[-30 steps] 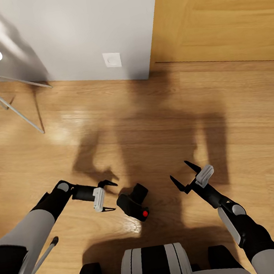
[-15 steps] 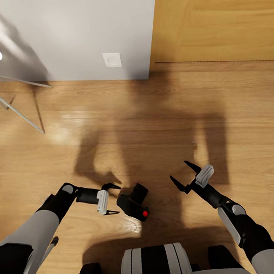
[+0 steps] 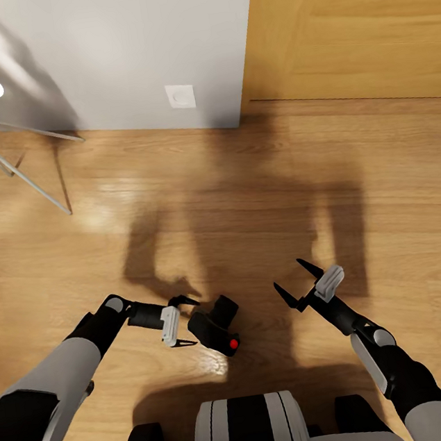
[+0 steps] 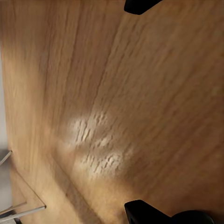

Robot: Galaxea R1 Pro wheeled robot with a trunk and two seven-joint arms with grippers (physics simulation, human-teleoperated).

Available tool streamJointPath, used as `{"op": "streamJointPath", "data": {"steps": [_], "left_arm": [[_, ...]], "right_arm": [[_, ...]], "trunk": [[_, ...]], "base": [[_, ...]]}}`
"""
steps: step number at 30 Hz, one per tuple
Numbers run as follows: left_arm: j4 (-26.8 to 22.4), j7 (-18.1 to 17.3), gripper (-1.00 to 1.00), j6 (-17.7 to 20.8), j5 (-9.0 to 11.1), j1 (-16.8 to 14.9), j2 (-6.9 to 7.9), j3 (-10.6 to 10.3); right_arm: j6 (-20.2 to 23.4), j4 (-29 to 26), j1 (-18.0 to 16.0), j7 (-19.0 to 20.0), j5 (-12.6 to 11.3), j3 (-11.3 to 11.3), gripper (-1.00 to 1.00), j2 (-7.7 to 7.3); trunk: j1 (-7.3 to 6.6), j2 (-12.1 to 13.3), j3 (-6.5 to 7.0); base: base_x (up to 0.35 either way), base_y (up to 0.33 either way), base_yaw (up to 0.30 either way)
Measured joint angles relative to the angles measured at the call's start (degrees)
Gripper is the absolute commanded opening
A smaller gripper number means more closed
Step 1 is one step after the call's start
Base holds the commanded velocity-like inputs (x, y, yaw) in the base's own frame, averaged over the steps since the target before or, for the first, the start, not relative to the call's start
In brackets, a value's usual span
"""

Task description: Attach the digital camera to the camera tripod in the bedroom.

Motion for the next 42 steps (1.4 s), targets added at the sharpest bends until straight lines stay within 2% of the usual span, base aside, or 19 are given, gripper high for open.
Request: {"op": "streamJointPath", "data": {"steps": [15,26,30,42], "left_arm": [[0.02,0.00,1.00,0.07,0.00,0.00,-0.28,-0.01],[0.48,0.01,1.00,0.32,0.01,0.00,-1.06,-0.03],[1.90,0.41,1.00,0.33,0.01,0.00,-1.76,-0.07],[2.40,1.24,1.00,-0.53,-0.26,-0.02,-2.14,-0.43]], "right_arm": [[0.00,0.01,0.03,0.01,0.00,0.00,1.00,0.00],[0.00,0.01,0.03,0.01,0.00,0.00,1.00,0.00],[-0.02,0.01,0.01,0.01,0.00,0.00,1.00,0.00],[0.00,0.02,0.02,0.02,0.00,0.00,1.00,0.00]], "trunk": [[0.00,0.00,0.00],[0.00,0.00,0.00],[0.00,0.00,0.00],[-0.01,0.00,0.01]], "base": [[0.000,0.000,0.000],[0.000,0.000,0.000],[0.000,0.000,0.000],[0.000,0.000,0.000]]}}
